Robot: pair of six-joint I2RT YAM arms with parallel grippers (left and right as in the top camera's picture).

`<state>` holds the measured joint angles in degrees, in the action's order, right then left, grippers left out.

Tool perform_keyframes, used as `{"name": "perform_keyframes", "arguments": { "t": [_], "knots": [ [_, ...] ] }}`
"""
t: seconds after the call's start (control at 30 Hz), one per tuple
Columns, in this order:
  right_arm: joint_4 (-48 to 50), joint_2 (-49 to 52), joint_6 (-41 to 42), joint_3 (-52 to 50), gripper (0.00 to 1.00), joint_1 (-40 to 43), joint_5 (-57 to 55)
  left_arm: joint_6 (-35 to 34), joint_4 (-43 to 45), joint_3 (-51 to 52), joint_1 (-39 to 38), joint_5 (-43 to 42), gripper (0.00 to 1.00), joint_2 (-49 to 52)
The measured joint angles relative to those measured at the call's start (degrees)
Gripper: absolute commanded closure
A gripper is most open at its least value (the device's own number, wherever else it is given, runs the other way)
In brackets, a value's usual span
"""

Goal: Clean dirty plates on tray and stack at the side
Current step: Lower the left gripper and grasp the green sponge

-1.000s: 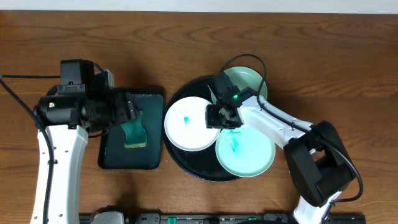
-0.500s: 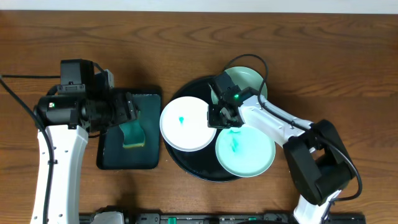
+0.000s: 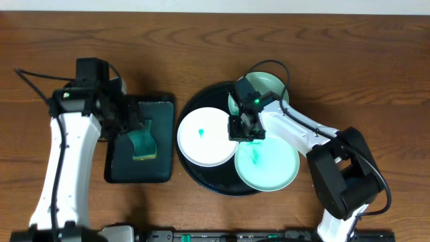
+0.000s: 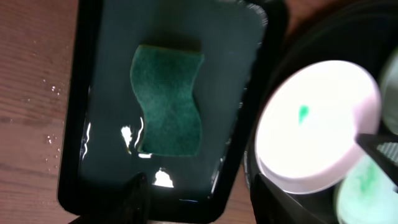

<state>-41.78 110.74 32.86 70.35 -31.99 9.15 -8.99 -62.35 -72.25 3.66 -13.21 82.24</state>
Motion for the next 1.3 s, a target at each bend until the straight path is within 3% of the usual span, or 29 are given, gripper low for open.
{"name": "perform_keyframes", "arguments": {
  "t": [0.07, 0.53, 0.93, 1.03, 1.07, 1.13, 1.3],
  "knots": [
    [-0.50, 0.00, -0.37, 0.02, 0.99, 0.48, 0.15, -0.07, 0.44, 0.00, 0.00, 0.52, 0.54, 2.54],
    [-0.76, 0.00, -2.14, 0.04, 0.99, 0.92, 0.42, -0.02, 2.67, 0.00, 0.00, 3.17, 0.58, 20.90],
    [-0.79, 0.00, -2.34, 0.04, 0.99, 0.92, 0.37, -0.04, 5.77, 0.00, 0.00, 4.20, 0.58, 27.28],
    [-0.81, 0.00, -2.34, 0.04, 0.99, 0.92, 0.37, -0.02, 5.75, 0.00, 0.00, 4.24, 0.62, 27.32],
    [-0.81, 0.00, -2.34, 0.02, 0.99, 0.92, 0.37, 0.00, 5.75, 0.00, 0.00, 4.33, 0.59, 27.32],
    [-0.83, 0.00, -2.36, 0.04, 0.99, 0.94, 0.37, -0.11, 5.77, 0.00, 0.00, 4.39, 0.32, 27.32],
    [-1.03, 0.00, -2.54, 0.04, 0.99, 0.96, 0.33, -0.15, 5.79, 0.00, 0.00, 4.37, 0.37, 27.32]
  ]
}}
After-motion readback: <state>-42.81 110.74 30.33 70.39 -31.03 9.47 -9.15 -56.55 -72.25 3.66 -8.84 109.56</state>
